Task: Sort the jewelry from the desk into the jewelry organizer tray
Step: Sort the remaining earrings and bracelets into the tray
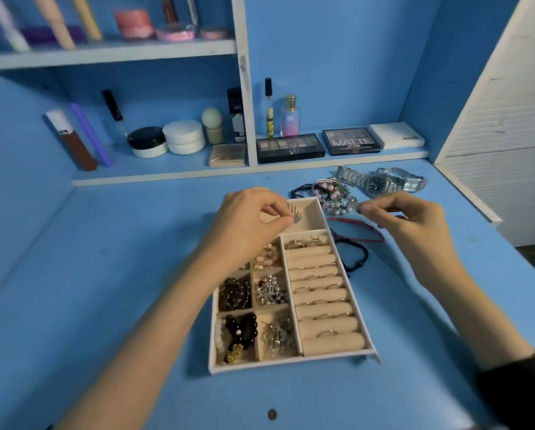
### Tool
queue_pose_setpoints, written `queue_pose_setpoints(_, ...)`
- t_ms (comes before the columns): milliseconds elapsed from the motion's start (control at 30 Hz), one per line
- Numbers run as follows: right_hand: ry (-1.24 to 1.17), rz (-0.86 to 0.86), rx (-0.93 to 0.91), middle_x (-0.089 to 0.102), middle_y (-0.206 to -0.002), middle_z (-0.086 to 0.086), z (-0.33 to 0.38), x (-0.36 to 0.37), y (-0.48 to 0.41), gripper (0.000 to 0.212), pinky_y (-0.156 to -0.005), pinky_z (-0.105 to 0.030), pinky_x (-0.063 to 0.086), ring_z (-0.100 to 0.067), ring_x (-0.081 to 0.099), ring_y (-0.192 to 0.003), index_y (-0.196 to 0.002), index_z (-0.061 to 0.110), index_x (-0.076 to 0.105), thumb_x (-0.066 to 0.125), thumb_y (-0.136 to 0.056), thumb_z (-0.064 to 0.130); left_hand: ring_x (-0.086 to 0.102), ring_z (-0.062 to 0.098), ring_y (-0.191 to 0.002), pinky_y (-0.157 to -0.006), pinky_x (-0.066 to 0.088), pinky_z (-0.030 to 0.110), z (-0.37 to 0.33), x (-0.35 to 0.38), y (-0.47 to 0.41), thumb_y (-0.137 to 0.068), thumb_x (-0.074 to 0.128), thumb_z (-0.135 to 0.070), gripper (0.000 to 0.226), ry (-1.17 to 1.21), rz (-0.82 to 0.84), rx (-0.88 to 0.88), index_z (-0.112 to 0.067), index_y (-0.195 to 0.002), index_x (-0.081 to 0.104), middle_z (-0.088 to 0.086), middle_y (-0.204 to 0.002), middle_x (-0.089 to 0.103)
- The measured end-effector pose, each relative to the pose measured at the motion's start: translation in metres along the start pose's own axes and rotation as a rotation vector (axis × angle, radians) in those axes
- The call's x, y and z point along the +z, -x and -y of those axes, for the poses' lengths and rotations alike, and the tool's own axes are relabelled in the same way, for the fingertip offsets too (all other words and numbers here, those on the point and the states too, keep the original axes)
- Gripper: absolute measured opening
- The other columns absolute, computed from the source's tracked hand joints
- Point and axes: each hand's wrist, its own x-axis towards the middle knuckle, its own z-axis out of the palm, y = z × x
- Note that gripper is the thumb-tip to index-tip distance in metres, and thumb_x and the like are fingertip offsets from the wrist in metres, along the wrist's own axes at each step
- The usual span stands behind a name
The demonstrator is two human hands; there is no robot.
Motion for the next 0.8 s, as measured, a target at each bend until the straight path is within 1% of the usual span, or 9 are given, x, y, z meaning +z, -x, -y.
queue_pose_setpoints(133,0.001,0.196,-0.081,0.069,-0.082,0.001,0.026,0.024,0.032,0.010,-0.075,-0.032,0.049,-0.017,0.064,-0.081,-0.067,0.017,0.071,0.073,-0.076,0.013,0.058,-0.007,-0.082,-0.079,0.047,0.016,0.015,-0.013,0.023,-0.078,0.070,-0.022,0.006,0.017,-0.033,-0.034,-0.026,-0.073,0.071,-0.015,-0.099,0.066)
queue_pose_setpoints(167,0.027,0.255,-0.120,0.068,-0.082,0.000,0.031,0.029,0.040,0.007,-0.074,-0.030,0.048,-0.016,0.063,-0.082,-0.069,0.015,0.072,0.074,-0.075,0.014,0.057,-0.007,-0.082,-0.077,0.046,0.011,0.018,-0.015,0.028,-0.078,0.070,-0.022,0.009,0.014,-0.030,-0.038,-0.028,-0.071,0.070,-0.015,-0.102,0.065)
queue_pose_setpoints(267,0.146,0.381,-0.258,0.067,-0.080,0.003,0.040,0.039,0.063,0.009,-0.070,-0.016,0.043,-0.009,0.060,-0.082,-0.069,0.014,0.073,0.073,-0.070,0.023,0.057,-0.006,-0.084,-0.071,0.041,-0.001,0.024,-0.016,0.038,-0.078,0.070,-0.021,0.015,0.019,-0.022,-0.050,-0.032,-0.068,0.067,-0.016,-0.105,0.064)
queue_pose_setpoints(367,0.211,0.475,-0.340,0.064,-0.079,0.007,0.041,0.043,0.076,0.007,-0.074,-0.015,0.042,-0.008,0.060,-0.081,-0.066,0.017,0.072,0.072,-0.069,0.023,0.057,-0.008,-0.082,-0.072,0.038,-0.004,0.026,-0.015,0.045,-0.078,0.070,-0.022,0.013,0.019,-0.022,-0.055,-0.031,-0.069,0.068,-0.016,-0.107,0.064)
queue_pose_setpoints(467,0.294,0.554,-0.421,0.059,-0.077,0.011,0.038,0.043,0.085,0.007,-0.072,-0.012,0.038,-0.007,0.055,-0.079,-0.064,0.026,0.070,0.073,-0.069,0.022,0.053,-0.013,-0.077,-0.070,0.035,-0.006,0.024,-0.015,0.049,-0.078,0.070,-0.022,0.011,0.037,-0.014,-0.050,-0.029,-0.070,0.068,-0.017,-0.103,0.062)
queue_pose_setpoints(533,0.354,0.590,-0.460,0.057,-0.077,0.010,0.036,0.044,0.090,0.009,-0.070,-0.011,0.037,-0.007,0.050,-0.079,-0.063,0.026,0.069,0.073,-0.069,0.020,0.053,-0.014,-0.077,-0.071,0.037,-0.004,0.023,-0.015,0.050,-0.077,0.070,-0.022,0.012,0.056,-0.017,-0.038,-0.029,-0.069,0.067,-0.017,-0.100,0.062)
queue_pose_setpoints(600,0.431,0.604,-0.517,0.054,-0.076,0.009,0.035,0.046,0.093,0.008,-0.067,-0.015,0.039,-0.009,0.048,-0.079,-0.062,0.023,0.070,0.072,-0.069,0.018,0.052,-0.017,-0.076,-0.070,0.038,-0.003,0.022,-0.015,0.050,-0.077,0.071,-0.022,0.013,0.072,-0.012,-0.025,-0.030,-0.068,0.067,-0.019,-0.097,0.062)
queue_pose_setpoints(700,0.528,0.588,-0.577,0.049,-0.074,0.008,0.032,0.048,0.096,0.008,-0.063,-0.027,0.043,-0.014,0.045,-0.077,-0.062,0.022,0.069,0.069,-0.069,0.018,0.051,-0.020,-0.077,-0.068,0.037,-0.003,0.021,-0.016,0.050,-0.076,0.071,-0.022,0.011,0.094,0.006,-0.016,-0.029,-0.068,0.067,-0.021,-0.095,0.062)
queue_pose_setpoints(800,0.591,0.613,-0.597,0.048,-0.077,0.009,0.032,0.048,0.096,0.007,-0.062,-0.029,0.045,-0.014,0.044,-0.079,-0.069,0.026,0.072,0.066,-0.072,0.028,0.053,-0.016,-0.082,-0.069,0.039,-0.001,0.019,-0.018,0.051,-0.076,0.071,-0.024,0.009,0.092,0.034,0.005,-0.030,-0.070,0.068,-0.021,-0.097,0.064)
